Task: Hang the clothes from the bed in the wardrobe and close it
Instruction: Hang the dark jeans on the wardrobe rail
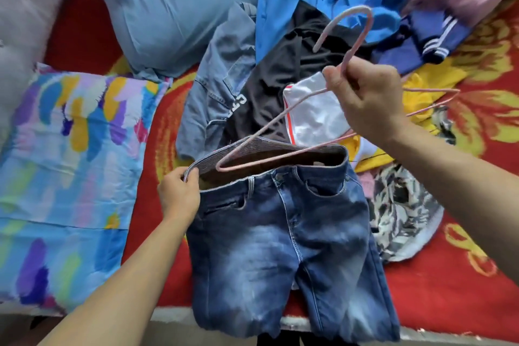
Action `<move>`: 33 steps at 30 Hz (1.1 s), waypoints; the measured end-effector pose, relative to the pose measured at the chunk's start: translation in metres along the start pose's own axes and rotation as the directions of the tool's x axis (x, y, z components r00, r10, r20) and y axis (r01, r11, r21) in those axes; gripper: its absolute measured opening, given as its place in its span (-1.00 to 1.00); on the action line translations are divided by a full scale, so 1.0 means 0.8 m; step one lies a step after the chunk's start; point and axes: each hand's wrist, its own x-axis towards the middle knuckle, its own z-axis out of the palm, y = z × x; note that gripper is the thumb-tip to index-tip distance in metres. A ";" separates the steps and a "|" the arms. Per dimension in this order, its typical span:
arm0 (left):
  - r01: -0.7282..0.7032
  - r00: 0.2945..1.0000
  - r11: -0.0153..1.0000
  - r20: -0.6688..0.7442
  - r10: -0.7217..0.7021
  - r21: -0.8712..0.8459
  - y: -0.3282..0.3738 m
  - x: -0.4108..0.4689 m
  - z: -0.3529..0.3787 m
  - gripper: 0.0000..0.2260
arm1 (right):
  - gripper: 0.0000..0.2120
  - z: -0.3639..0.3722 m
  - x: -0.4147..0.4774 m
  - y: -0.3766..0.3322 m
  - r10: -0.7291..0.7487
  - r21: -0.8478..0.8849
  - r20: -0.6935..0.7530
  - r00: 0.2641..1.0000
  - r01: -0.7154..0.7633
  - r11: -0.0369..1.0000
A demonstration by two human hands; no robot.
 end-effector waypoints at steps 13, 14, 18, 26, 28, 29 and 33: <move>-0.107 0.994 0.985 0.015 0.110 -0.133 0.013 -0.030 -0.004 -0.77 | -0.59 0.135 -0.063 -0.065 -0.017 0.141 0.370 0.929 -0.038 0.989; -0.119 0.990 0.982 0.054 0.128 -0.146 0.010 -0.033 -0.003 -0.76 | -0.59 0.136 -0.063 -0.064 0.017 0.148 0.390 0.921 -0.080 0.986; -0.240 0.951 0.970 0.190 0.244 -0.046 -0.007 -0.050 0.005 -0.71 | -0.53 0.124 -0.061 -0.064 0.095 0.297 0.552 0.829 -0.302 0.906; -0.294 0.954 0.953 0.081 0.288 0.079 -0.032 -0.042 0.004 -0.72 | -0.70 0.058 -0.037 0.094 0.807 -0.102 0.100 0.582 -0.801 0.590; -0.315 0.948 0.946 0.068 0.311 0.073 -0.033 -0.045 0.004 -0.73 | -0.79 0.070 -0.052 0.112 0.867 0.008 0.231 0.441 -0.892 0.451; -0.306 0.952 0.950 0.049 0.303 0.064 -0.034 -0.045 0.004 -0.73 | -0.86 0.079 -0.060 0.110 0.874 0.071 0.296 0.386 -0.921 0.383; -0.304 0.952 0.952 -0.022 0.305 0.024 -0.038 -0.040 -0.002 -0.79 | -0.65 0.122 -0.081 0.091 0.814 0.003 0.358 0.457 -0.872 0.489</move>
